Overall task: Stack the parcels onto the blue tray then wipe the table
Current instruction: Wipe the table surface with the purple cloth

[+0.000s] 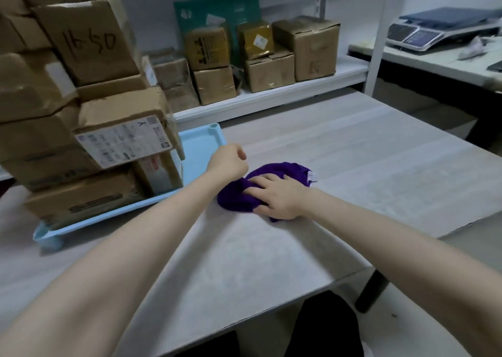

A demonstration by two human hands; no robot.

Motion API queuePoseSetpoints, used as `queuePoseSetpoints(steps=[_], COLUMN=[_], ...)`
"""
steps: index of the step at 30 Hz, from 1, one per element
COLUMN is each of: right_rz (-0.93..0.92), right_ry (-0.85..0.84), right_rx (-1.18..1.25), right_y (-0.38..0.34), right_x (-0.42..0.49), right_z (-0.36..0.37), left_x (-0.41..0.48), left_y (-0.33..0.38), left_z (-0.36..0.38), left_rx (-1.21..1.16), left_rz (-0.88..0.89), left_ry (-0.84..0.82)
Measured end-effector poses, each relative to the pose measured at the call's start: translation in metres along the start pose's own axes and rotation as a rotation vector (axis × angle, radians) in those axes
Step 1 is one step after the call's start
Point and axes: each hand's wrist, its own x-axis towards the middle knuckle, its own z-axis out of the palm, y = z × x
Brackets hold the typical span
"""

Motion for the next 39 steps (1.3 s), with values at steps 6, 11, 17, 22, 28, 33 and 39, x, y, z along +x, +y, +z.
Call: queuePoseSetpoints(steps=[6,11,17,22,28,33,39], right_rz=[0.254,0.418,0.429,0.458,0.465,0.468,0.476], right_ry=[-0.073,0.289,0.155,0.167,0.156,0.132,0.105], right_rx=[0.176,0.391,0.43,0.396,0.398,0.429,0.416], right_y=[0.024,-0.013,-0.033,-0.035,-0.045,-0.06,-0.072], right_x=[0.032,0.076,0.1,0.107,0.121,0.133,0.146], right_z=[-0.026,-0.073,-0.058,-0.058,-0.059,-0.061,-0.062], left_x=[0.017,-0.013,-0.058,-0.077,-0.079,-0.07,-0.065], left_y=[-0.023,-0.053,-0.12,-0.164,-0.205,-0.213,-0.225], left_z=[0.011,-0.021,-0.049,-0.06,-0.083,-0.091,-0.105], left_rx=[0.023,-0.002,0.227,0.136,-0.796,-0.907,-0.991], left_rz=[0.023,-0.035,-0.162,-0.445,-0.965,-0.998,-1.006], left_ry=[0.008,0.22,0.24,0.308,0.496,0.583,0.657])
